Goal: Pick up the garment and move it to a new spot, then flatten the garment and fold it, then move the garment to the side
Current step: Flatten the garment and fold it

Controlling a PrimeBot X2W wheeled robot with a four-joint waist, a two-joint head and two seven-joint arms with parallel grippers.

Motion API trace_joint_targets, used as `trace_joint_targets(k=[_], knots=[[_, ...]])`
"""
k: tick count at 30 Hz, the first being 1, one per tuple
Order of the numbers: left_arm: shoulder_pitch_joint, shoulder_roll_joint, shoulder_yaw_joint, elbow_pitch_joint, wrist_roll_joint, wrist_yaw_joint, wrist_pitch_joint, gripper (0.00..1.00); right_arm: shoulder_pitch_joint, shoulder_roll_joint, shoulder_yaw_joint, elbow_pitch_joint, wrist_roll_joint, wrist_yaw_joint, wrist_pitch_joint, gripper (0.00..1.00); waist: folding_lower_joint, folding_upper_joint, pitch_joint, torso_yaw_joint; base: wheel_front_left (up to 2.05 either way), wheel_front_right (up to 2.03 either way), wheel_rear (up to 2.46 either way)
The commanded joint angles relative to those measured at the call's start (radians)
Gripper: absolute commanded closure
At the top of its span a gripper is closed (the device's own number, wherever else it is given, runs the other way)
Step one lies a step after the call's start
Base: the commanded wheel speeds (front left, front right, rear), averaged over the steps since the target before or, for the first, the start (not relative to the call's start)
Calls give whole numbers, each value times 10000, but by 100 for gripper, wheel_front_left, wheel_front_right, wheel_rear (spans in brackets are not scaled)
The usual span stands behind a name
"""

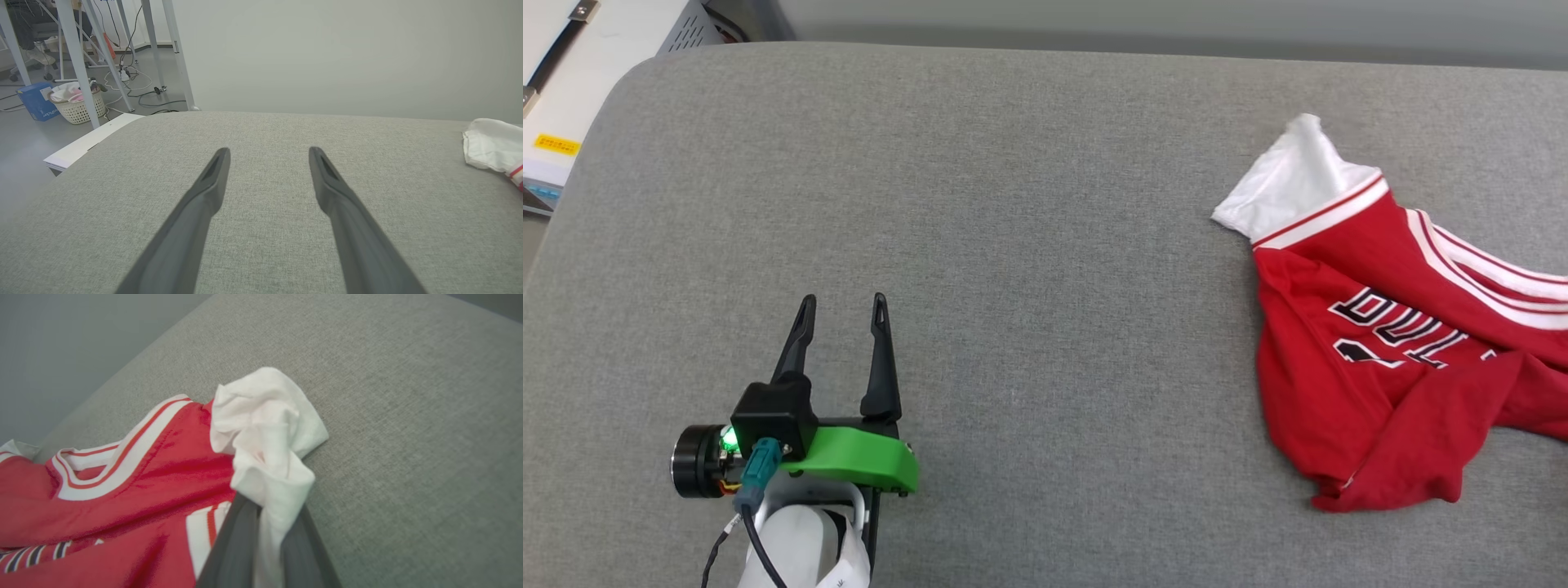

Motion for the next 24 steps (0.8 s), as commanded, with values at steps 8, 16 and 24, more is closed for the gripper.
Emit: trace_joint_targets(k=[8,16,24], knots=[[271,-106,143,107,125,-94,-57,0,67,-97,-504,621,-1027,-6,-869,0,0,0,-298,130,0,0,0],[496,-130,229,0,227,-115,-57,0,318,-131,-2669,-1882,-4072,-6,-988,0,0,0,-516,71,0,0,0],[334,-142,-13,-367,461,-275,-57,0,-178,266,-2381,-6098,-6769,-6,568,0,0,0,-324,201,0,0,0]])
